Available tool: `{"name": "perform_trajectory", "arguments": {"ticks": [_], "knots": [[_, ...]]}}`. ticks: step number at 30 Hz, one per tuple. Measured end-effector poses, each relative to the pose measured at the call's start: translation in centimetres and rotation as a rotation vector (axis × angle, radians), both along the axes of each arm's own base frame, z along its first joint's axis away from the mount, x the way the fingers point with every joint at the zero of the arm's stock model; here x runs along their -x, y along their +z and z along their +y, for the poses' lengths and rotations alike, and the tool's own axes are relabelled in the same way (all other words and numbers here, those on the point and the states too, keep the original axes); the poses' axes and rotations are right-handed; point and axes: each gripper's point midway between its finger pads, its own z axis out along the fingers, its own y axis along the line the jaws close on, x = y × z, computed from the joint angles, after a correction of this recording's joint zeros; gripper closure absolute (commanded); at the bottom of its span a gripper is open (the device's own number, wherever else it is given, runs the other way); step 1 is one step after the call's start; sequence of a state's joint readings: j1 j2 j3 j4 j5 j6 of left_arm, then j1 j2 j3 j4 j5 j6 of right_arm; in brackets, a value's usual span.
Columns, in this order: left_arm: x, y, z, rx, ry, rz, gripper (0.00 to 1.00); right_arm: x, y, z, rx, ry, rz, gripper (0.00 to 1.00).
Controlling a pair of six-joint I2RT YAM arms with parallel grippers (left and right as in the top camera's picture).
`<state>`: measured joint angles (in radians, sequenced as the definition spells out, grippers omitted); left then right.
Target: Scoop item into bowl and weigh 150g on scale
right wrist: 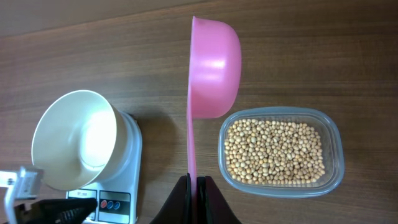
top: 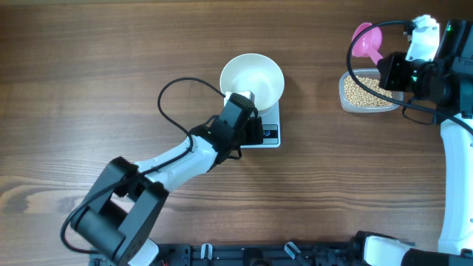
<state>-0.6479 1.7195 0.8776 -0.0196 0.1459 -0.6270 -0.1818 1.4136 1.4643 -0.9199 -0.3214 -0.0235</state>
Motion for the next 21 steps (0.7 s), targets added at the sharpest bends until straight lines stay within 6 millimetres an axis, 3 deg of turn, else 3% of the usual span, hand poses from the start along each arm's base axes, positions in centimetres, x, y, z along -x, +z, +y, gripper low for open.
{"name": "perform_trajectory", "arguments": {"ticks": [7, 9, 17, 21], "knots": [[0.1, 7.2, 1.1, 0.052, 0.037, -0.121, 0.96, 0.0, 0.0, 0.0, 0.0, 0.0, 0.0, 0.96], [0.6, 7.9, 2.0, 0.045, 0.075, -0.109, 0.96, 0.0, 0.0, 0.0, 0.0, 0.0, 0.0, 0.96], [1.3, 4.0, 6.9, 0.052, 0.427, 0.092, 0.96, 0.0, 0.0, 0.0, 0.001, 0.002, 0.0, 0.95], [0.2, 4.2, 6.9, 0.15, 0.474, 0.089, 0.96, 0.1, -0.1, 0.0, 0.004, 0.006, 0.003, 0.96]]}}
